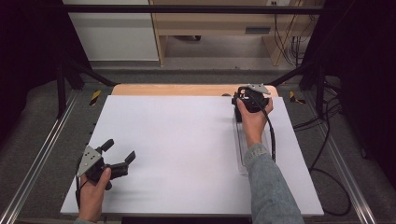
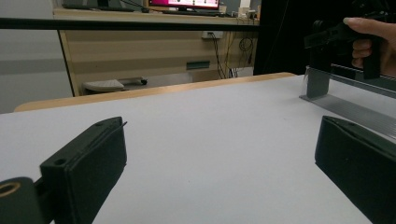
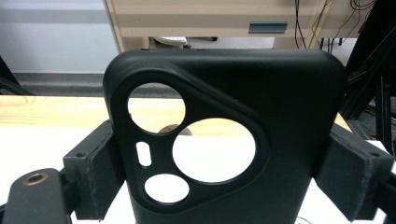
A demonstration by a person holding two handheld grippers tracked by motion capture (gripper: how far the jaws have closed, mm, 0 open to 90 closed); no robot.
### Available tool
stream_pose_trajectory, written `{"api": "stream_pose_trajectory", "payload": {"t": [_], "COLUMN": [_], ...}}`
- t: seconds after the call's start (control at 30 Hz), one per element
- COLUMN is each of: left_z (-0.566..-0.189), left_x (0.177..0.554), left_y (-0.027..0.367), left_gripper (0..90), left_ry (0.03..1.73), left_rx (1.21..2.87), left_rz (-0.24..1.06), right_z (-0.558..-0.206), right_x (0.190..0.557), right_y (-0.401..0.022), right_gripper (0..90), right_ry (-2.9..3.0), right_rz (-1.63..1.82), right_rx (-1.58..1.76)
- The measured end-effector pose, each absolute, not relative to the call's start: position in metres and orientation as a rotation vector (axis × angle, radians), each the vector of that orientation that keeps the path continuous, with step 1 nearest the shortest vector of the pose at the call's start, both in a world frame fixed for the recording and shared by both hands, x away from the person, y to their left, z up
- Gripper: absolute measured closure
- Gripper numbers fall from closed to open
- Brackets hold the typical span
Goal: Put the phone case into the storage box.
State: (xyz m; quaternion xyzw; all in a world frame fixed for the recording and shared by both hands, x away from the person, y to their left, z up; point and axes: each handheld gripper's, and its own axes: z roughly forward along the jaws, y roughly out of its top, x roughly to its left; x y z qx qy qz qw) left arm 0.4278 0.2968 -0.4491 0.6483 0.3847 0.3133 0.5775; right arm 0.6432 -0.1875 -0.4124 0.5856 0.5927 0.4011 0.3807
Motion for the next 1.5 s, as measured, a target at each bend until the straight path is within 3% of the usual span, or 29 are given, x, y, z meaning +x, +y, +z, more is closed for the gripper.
{"api": "stream_pose_trajectory", "payload": {"t": [1.5], "left_z": [-0.4491], "left_x": [0.4273], "left_y": [0.2959], "left_gripper": [2.3], "left_ry": [0.9], "left_rx": [1.521], "left_rz": [0.727], "right_z": [-0.4128], "right_x": [0.644], "right_y": [-0.1867], "right_gripper": [10.3], "right_ry": [1.536], "right_rz": [1.031], "right_rx": [1.503]}}
